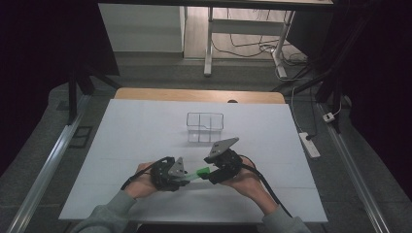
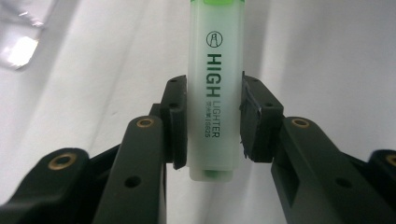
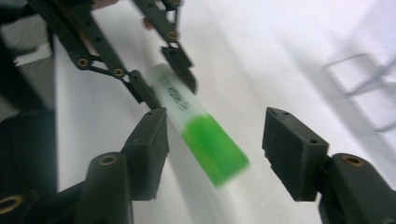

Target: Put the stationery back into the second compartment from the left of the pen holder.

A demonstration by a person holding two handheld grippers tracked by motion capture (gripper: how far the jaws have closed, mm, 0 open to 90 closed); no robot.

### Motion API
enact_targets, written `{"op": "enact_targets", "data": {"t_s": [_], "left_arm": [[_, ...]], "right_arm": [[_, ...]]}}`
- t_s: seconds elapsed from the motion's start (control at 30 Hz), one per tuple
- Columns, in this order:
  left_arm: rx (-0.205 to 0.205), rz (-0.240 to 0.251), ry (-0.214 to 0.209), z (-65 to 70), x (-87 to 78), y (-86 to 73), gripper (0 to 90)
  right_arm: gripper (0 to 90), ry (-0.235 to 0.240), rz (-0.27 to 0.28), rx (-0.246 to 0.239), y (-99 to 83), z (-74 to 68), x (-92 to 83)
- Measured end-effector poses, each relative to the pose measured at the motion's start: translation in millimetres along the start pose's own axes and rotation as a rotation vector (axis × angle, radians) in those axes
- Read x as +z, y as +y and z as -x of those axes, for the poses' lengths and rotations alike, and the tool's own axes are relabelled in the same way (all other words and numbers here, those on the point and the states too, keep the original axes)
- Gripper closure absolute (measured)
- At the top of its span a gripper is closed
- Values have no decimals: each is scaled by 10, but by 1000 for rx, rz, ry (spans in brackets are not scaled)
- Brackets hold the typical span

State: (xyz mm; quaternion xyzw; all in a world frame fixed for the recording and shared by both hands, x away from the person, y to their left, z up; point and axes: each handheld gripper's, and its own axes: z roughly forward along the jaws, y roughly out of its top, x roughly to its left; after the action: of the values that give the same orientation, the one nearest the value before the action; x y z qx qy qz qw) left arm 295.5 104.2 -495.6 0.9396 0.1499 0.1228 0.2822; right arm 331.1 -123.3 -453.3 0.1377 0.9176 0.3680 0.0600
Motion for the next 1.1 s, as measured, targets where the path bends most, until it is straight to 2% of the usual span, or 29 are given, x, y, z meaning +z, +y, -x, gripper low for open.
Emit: {"op": "enact_targets", "data": {"t_s": [0.17,0.27,0.47,0.7,0.83,1.0,1.1], "left_arm": [[-83,47,38,-97,-74,-79,654],[-107,73,52,-118,-93,-96,653],[-148,146,91,-114,-131,-101,653],[-143,182,108,-51,-100,-43,652],[-115,198,114,30,-55,17,652],[-100,210,120,109,12,76,650],[-100,200,127,128,44,88,651]], "right_arm": [[327,-70,52,55,-46,75,-72],[294,-100,80,84,-63,105,-89],[272,-94,114,136,-90,146,-90],[271,-73,122,146,-83,115,-20],[280,-54,133,161,-66,83,5],[346,-39,135,163,-58,51,36],[422,-65,135,158,-62,43,44]]}}
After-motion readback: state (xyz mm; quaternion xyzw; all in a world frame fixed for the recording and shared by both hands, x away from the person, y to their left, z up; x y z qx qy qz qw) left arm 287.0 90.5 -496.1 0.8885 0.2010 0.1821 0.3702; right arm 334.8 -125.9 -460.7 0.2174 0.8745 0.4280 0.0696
